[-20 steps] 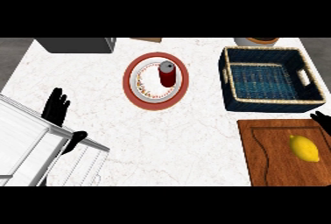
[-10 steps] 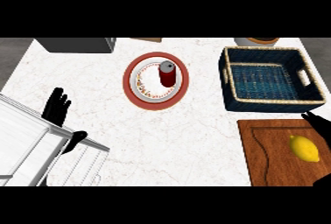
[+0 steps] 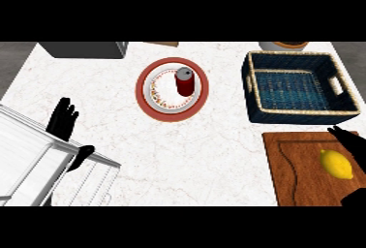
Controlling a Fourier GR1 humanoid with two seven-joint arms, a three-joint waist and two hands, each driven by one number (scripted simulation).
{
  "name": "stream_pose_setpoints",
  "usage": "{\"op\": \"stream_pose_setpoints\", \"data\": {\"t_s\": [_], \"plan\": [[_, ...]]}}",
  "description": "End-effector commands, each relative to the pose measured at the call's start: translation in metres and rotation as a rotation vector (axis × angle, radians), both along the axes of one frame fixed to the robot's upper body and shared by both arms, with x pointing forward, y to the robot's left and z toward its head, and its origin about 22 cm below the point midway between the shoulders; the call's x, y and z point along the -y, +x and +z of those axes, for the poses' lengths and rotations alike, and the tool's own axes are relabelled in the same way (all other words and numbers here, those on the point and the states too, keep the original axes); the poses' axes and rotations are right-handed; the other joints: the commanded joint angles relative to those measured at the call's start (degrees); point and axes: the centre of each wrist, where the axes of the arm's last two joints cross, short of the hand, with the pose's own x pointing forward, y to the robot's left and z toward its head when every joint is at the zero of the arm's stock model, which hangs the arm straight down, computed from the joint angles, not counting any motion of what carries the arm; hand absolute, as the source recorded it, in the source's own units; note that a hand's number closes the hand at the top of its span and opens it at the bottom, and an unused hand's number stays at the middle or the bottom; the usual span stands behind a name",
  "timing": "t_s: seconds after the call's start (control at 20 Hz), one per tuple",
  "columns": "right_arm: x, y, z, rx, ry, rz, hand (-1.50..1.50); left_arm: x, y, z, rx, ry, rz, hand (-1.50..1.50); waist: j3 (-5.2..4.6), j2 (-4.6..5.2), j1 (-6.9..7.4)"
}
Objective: Pick the lemon from the cutting board and place it in the basket
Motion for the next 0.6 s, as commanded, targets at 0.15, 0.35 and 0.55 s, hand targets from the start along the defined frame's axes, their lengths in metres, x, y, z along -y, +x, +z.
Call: {"op": "stream_pose_setpoints", "data": {"t_s": [0.15,0.35,0.55], "plan": [[0.016,0.006,-0.009,0.006,0.013,0.003,-1.5,0.052,0.003,0.012,0.125,-0.071,-0.044,0.0,0.41,-0.58,-0.39],[0.015,0.013,-0.013,-0.015,0.013,-0.01,-1.5,0.043,0.013,0.013,0.119,-0.079,-0.043,0.0,0.39,-0.52,-0.48],[0.0,-0.001,-0.032,-0.023,0.01,0.0,-1.5,0.034,0.002,0.007,0.108,-0.085,-0.026,0.0,0.36,-0.66,-0.57]]}}
